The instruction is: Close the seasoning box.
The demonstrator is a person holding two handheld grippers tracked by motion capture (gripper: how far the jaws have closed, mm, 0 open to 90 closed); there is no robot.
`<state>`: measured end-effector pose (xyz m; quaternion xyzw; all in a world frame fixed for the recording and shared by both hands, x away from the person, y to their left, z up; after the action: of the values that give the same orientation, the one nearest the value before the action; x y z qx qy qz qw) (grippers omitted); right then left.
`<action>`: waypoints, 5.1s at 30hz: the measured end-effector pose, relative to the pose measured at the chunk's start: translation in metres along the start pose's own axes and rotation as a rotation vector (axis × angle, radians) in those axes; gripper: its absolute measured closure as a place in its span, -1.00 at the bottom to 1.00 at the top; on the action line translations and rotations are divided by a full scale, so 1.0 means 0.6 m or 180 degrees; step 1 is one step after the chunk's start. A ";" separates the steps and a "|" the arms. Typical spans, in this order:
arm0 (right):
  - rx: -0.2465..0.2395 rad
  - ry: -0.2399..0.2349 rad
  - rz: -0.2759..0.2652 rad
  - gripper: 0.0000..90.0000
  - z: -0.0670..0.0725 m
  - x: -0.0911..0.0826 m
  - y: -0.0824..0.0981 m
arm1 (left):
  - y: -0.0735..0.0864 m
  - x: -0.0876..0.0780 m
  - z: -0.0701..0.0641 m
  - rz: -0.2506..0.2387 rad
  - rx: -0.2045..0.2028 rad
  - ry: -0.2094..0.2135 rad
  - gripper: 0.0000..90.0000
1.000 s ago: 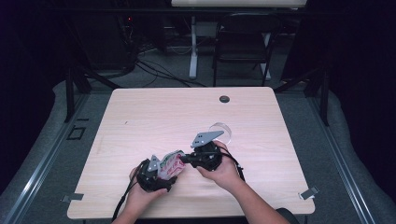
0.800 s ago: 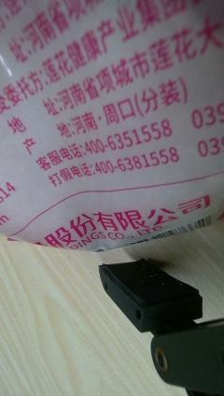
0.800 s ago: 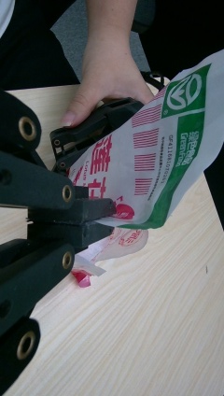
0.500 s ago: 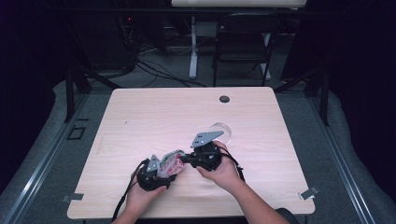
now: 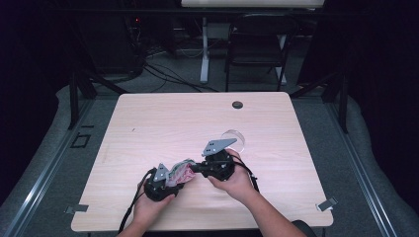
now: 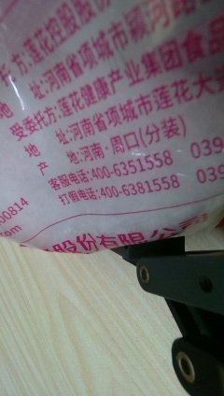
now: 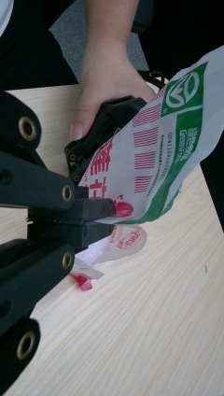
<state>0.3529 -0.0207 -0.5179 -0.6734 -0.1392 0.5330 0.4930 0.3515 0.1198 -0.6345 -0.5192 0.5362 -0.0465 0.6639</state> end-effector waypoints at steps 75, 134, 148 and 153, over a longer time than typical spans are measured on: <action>-0.0541 0.0224 -0.0530 -0.02 -0.004 -0.082 -0.058 | -0.087 -0.055 0.028 0.0092 0.0570 -0.0730 0.33; 0.0252 -0.0055 -0.0188 1.00 -0.044 -0.090 -0.008 | -0.157 -0.048 -0.001 0.0093 0.1481 -0.1344 0.34; 0.0222 -0.0056 -0.0122 1.00 -0.047 -0.094 0.004 | -0.170 -0.047 -0.002 0.0134 0.1707 -0.1465 0.35; 0.0234 -0.0016 -0.0130 1.00 -0.050 -0.098 0.007 | -0.177 -0.044 -0.003 0.0124 0.1778 -0.1487 0.35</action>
<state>0.3542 -0.0805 -0.4888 -0.6505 -0.1345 0.5294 0.5278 0.3913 0.0865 -0.5383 -0.3042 0.3465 -0.0587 0.8854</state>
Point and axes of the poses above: each handheld gripper's, and its own axes: x roughly forward along the jaws, y roughly out of its underside, z roughly to its left, the point moved 7 cm from there along x, roughly forward along the jaws, and after that the axes turned 7 degrees about y, right-handed, at the moved point
